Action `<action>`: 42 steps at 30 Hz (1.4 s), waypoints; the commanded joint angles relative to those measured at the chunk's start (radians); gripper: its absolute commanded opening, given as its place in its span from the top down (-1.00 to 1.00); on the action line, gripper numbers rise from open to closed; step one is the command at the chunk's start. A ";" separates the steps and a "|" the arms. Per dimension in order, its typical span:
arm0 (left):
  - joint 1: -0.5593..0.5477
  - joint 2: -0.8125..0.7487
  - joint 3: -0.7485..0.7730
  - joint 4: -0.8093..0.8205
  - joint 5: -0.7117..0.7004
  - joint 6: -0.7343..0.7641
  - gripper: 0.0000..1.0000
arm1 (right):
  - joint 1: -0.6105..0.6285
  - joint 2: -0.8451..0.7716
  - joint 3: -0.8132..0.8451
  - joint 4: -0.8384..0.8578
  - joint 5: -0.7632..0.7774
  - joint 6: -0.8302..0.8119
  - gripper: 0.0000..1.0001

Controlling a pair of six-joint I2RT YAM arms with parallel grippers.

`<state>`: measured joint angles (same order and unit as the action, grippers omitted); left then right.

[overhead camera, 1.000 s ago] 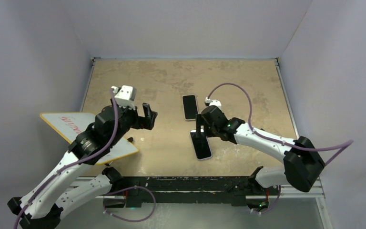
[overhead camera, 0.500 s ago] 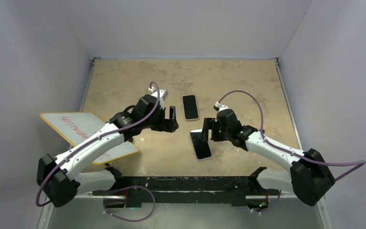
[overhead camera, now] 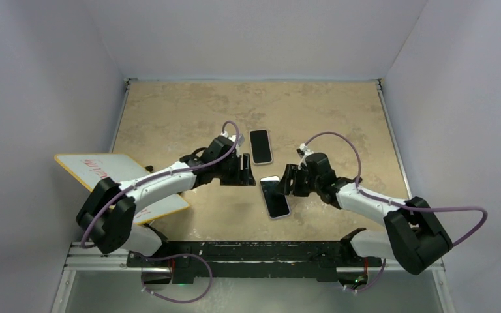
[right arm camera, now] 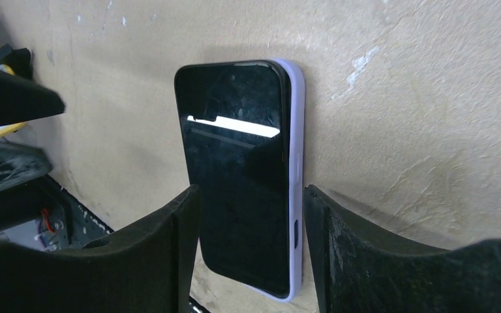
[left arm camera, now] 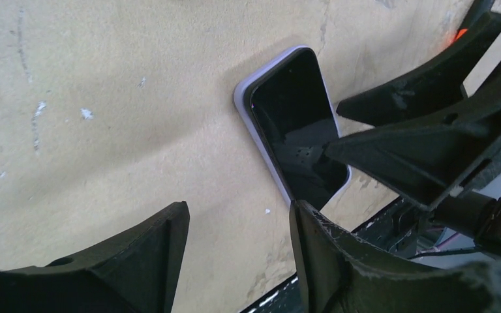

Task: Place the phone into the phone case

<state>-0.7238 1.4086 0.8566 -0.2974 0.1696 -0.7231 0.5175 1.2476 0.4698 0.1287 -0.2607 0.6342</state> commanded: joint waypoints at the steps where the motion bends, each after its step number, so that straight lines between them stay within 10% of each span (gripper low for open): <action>1: 0.001 0.079 0.002 0.137 0.051 -0.051 -0.19 | -0.005 0.024 -0.039 0.109 -0.064 0.035 -0.18; 26: -0.114 0.290 -0.020 0.343 0.099 -0.132 0.65 | -0.005 0.023 -0.238 0.556 -0.249 0.310 -0.02; 42: -0.115 0.202 -0.130 0.376 0.064 -0.175 0.67 | -0.005 0.139 -0.240 0.773 -0.360 0.400 0.02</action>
<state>-0.8165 1.6310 0.7574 0.0212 0.2325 -0.8700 0.4938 1.3621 0.2237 0.7860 -0.5396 1.0027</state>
